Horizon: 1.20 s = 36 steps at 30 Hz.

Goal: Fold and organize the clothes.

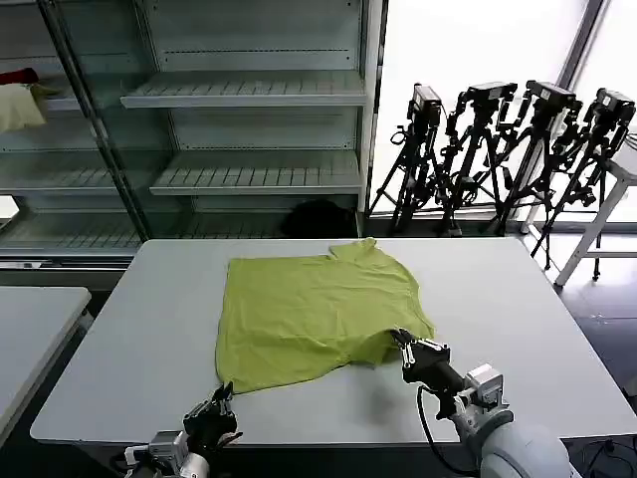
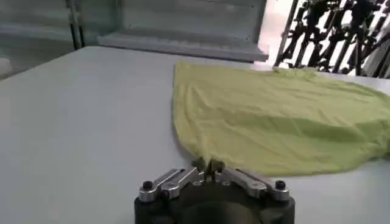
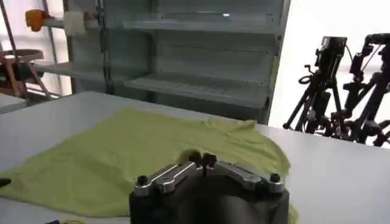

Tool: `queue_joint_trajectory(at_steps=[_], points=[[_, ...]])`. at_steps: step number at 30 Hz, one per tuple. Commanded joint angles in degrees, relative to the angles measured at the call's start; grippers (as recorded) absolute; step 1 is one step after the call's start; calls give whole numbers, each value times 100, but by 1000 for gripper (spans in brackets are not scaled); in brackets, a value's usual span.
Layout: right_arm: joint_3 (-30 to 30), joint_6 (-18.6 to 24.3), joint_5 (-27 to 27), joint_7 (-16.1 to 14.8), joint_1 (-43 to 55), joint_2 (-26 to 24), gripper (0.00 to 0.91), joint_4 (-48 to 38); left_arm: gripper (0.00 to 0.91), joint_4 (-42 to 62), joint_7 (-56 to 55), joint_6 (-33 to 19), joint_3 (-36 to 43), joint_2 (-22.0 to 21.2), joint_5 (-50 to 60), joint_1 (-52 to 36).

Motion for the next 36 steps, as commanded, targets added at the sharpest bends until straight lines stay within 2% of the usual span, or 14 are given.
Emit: queue_joint_trajectory(at_steps=[1,7,14,22,36], points=[[5,28,-11,1,-10,-1,0,0,0,-278,-239,-129,-139,102,-272,-482],[203,124,30,-18,145,33,0,-190,0,-501,-346,27,-164,308,-701,-926],[381,172,257,-236,418,-72,0,-684,0,-196,-515,203,-44,478,-1112,-1716],[161,268,83,-421,848,-23,0,-1437,0,554,-594,415,244,478,-1369,-2563],[-475,377,-446,-439,2019,306,0,-2320,0,1340,-987,718,517,277,-1147,-2971]])
